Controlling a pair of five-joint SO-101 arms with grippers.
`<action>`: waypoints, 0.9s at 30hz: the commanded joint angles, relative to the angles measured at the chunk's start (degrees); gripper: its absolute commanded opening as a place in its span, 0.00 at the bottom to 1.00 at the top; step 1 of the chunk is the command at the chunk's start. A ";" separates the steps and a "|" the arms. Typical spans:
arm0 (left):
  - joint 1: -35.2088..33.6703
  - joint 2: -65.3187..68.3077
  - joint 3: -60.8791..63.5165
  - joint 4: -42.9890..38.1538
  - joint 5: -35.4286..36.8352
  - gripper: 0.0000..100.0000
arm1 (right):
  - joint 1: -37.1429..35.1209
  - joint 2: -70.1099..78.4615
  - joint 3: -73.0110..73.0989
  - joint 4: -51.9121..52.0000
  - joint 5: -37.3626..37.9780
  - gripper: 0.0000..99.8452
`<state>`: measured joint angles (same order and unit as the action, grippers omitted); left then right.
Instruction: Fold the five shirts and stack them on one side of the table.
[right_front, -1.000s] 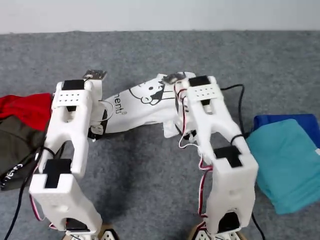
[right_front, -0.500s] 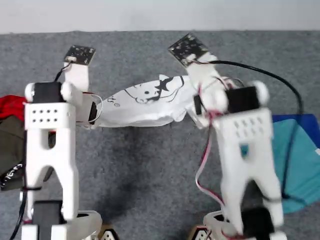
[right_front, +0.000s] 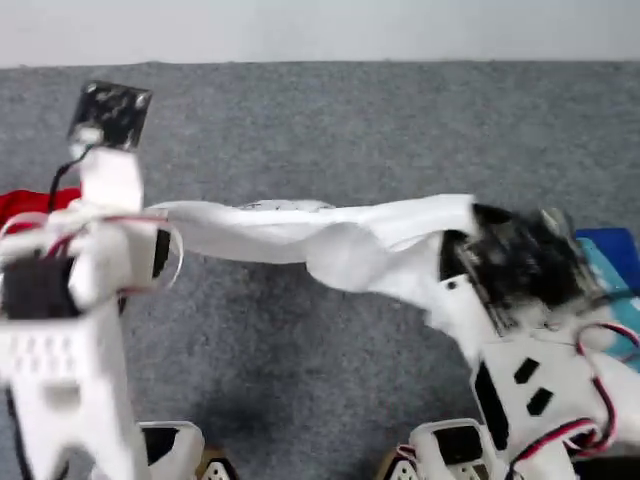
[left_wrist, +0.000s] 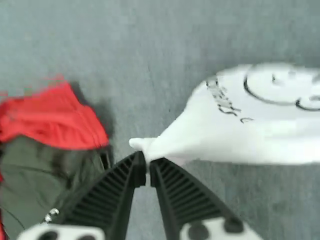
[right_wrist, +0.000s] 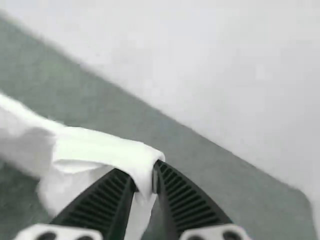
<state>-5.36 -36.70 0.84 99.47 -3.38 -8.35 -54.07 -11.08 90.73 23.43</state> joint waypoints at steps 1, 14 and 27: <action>-0.18 -10.64 -1.89 -1.85 0.00 0.01 | 6.55 -2.07 -0.70 -2.77 -1.76 0.01; -0.70 -37.01 -8.66 -7.82 0.00 0.01 | 13.32 -12.00 -0.70 -6.37 -1.85 0.01; -8.88 -35.25 -26.95 -7.12 3.60 0.01 | 18.51 -13.67 -13.63 -9.80 -5.01 0.01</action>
<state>-13.01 -73.27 -26.33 92.88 -0.84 6.51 -68.13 -22.24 83.52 20.00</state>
